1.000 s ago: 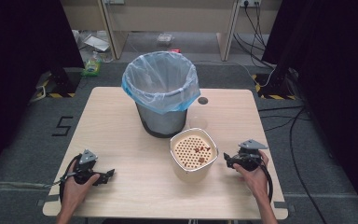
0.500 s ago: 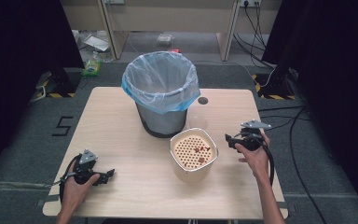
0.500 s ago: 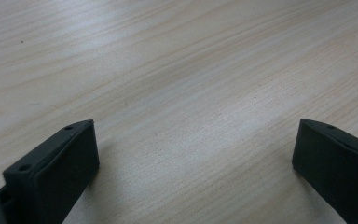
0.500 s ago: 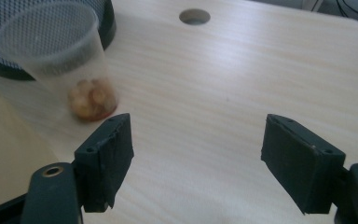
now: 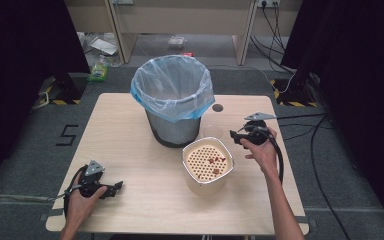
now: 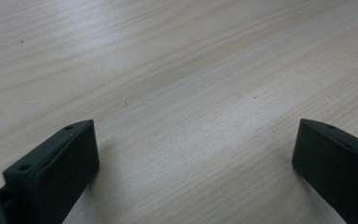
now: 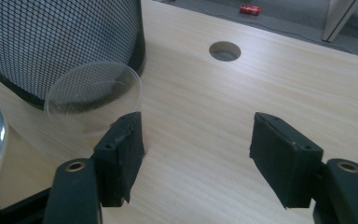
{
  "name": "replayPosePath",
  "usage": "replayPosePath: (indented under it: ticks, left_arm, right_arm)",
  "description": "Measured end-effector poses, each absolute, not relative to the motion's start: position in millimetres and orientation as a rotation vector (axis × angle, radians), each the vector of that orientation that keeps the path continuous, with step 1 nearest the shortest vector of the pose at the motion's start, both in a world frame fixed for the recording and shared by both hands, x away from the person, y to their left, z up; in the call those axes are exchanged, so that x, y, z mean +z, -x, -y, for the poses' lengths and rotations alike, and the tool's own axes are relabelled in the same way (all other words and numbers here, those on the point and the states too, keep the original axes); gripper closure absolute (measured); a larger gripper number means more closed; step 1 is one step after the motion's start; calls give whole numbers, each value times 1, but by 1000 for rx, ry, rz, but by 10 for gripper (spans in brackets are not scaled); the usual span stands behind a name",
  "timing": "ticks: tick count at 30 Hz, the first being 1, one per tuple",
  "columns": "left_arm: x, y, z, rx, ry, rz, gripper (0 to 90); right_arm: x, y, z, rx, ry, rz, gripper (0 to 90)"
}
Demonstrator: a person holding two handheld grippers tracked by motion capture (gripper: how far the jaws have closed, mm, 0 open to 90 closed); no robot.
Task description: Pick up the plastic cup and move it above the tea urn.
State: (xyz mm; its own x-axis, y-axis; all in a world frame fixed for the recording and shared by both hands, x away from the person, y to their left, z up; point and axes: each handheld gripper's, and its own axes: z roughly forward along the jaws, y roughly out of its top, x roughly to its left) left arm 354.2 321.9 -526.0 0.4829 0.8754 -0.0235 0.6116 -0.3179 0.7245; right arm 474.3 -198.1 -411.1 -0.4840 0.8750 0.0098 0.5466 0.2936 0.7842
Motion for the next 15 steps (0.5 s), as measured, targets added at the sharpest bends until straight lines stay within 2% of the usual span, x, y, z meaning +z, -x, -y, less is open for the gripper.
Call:
replayPosePath:
  ticks: [15]
  left_arm:
    - [-526, -354, -322, 497, -2047, -1223, 0]
  right_arm:
    - [-415, -502, 164, 1059, -1209, -2267, 610]
